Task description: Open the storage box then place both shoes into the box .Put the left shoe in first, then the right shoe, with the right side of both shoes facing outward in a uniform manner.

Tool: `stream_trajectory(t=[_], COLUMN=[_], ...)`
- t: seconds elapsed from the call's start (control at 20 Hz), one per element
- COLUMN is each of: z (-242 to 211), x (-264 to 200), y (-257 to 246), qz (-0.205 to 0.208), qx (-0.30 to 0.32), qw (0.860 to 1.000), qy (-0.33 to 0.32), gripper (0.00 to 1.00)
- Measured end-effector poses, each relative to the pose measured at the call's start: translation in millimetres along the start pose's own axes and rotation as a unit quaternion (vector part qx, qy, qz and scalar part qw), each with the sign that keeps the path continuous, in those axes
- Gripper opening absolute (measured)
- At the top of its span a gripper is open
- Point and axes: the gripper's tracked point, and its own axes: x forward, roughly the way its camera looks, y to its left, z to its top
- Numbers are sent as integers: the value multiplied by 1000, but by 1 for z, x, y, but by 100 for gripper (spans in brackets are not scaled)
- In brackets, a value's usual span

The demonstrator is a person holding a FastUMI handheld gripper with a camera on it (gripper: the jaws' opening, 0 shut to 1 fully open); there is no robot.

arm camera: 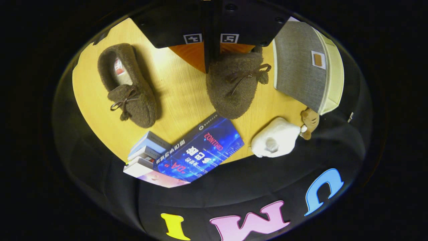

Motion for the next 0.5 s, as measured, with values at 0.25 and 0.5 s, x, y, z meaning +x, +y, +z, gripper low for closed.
stream_trajectory(t=[0.25,0.5], z=[36,52], x=[-41,-80], y=[17,57], qz=[12,39], qx=[-7,-22], qw=[999,998], qy=[-29,-47], gripper=[5,5])
